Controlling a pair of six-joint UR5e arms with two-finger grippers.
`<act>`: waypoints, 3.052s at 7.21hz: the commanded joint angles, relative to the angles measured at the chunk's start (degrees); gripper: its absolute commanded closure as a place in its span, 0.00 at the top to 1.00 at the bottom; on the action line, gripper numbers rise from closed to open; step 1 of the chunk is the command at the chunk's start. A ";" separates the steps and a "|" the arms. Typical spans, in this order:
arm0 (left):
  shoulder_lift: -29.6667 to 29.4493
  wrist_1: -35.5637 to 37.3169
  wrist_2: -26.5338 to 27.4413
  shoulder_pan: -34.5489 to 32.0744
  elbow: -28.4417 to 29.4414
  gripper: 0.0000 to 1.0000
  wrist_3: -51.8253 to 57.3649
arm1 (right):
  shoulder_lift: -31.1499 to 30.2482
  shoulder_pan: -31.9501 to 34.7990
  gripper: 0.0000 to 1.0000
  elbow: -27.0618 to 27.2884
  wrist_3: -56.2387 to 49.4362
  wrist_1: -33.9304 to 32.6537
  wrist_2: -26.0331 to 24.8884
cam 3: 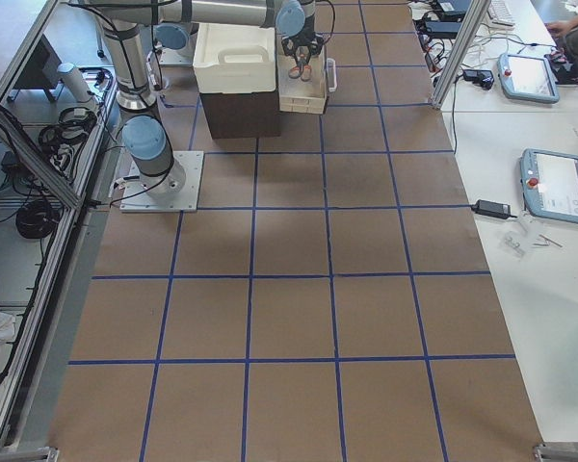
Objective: Put scissors in drawer and close it
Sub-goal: 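Lift the scissors with the right gripper and carry them over the drawer, then lower the scissors into the open drawer and open the right gripper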
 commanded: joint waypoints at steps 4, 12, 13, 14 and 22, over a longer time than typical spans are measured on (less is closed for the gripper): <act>0.07 -0.09 -0.02 -0.03 -0.02 1.00 -0.04 | 3.76 0.93 0.00 0.21 2.28 -3.59 -0.22; 0.07 -0.09 -0.02 0.06 0.07 1.00 -0.04 | 6.66 3.03 0.00 1.26 2.45 -5.88 -1.02; 0.07 -0.09 -0.02 0.06 0.07 1.00 -0.04 | 7.09 3.21 0.00 1.35 2.36 -5.88 -1.10; 0.07 -0.09 -0.02 0.06 0.07 1.00 -0.04 | 7.88 3.82 0.00 1.35 2.36 -7.01 -2.15; 0.16 -0.09 -0.02 0.06 0.07 1.00 -0.04 | 5.88 3.39 0.99 -1.62 3.24 -5.63 -1.72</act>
